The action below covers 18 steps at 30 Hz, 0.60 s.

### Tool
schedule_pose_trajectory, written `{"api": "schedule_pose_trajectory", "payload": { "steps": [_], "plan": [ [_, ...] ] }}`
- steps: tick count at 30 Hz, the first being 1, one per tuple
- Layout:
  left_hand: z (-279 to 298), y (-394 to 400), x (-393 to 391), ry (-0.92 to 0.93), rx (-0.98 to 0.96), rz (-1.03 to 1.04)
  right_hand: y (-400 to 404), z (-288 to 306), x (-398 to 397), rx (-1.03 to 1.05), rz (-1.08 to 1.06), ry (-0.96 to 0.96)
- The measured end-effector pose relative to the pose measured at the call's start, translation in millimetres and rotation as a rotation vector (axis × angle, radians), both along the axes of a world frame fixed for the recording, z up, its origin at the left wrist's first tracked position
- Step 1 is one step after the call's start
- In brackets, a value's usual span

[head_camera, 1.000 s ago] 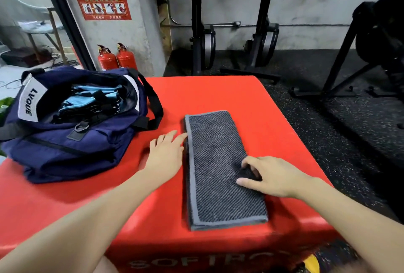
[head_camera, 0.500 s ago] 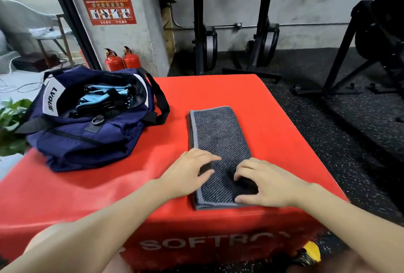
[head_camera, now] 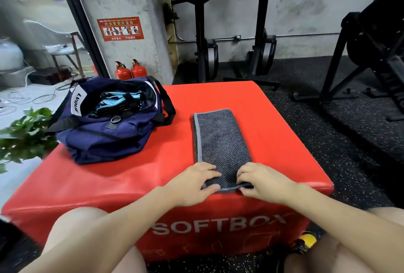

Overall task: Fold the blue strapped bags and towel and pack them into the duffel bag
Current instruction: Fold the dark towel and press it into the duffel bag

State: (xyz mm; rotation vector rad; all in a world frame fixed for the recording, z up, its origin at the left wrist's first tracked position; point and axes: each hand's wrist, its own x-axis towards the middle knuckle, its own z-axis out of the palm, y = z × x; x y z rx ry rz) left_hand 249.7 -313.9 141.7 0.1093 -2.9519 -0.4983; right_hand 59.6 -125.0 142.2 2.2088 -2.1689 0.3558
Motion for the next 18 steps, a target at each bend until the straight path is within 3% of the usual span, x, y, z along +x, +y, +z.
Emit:
{"api": "schedule_pose_trajectory", "payload": {
  "steps": [5,10,18],
  "plan": [
    [-3,16,15,-0.031,-0.102,-0.012,17,1,13,-0.029,0.02,0.004],
    [-11,20,21,-0.049,-0.188,-0.059,34,-2,21,0.088,-0.046,0.05],
    [17,29,23,0.119,0.144,0.098,39,23,24,-0.076,-0.134,-0.025]
  ]
}}
